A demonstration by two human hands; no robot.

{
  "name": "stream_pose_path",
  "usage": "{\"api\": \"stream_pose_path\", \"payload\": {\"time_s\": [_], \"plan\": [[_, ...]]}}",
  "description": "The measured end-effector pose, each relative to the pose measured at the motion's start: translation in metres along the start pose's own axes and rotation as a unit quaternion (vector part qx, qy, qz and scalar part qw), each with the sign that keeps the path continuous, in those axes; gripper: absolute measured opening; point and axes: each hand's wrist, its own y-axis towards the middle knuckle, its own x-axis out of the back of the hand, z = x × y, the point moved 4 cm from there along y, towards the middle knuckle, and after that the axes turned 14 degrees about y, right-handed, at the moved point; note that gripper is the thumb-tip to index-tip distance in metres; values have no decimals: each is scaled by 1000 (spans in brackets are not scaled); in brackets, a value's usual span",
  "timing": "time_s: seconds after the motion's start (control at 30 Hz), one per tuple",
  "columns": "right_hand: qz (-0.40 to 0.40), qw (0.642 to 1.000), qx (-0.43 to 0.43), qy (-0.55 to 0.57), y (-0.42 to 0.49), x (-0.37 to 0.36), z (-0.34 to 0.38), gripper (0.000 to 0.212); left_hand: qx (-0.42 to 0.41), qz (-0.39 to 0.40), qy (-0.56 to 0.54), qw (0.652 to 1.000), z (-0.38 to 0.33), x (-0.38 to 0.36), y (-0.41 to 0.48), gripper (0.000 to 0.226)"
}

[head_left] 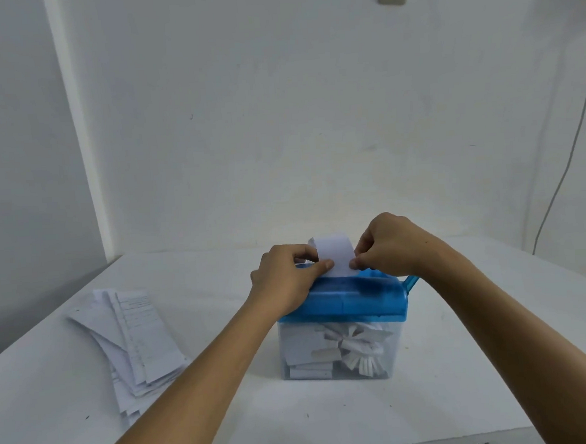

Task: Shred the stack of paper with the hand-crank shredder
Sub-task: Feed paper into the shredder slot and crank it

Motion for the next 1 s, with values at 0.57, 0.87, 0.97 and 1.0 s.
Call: {"api": "stream_pose_path", "payload": {"time_s": [0.57, 0.87, 0.97, 1.0], "plan": [[-44, 993, 71, -87, -29, 13, -7, 25, -56, 25, 88, 994, -16, -8, -6, 31], [-17, 965, 226, -130, -103, 47, -66, 37, -96, 64, 29, 993, -11, -5, 3, 20], [-72, 953, 275, -106, -98, 44, -66, 30, -99, 78, 7, 992, -9, -5, 7, 22], [-92, 950, 288, -75, -95, 44, -65, 29, -101, 81, 4, 992, -9, -6, 8, 21]]}}
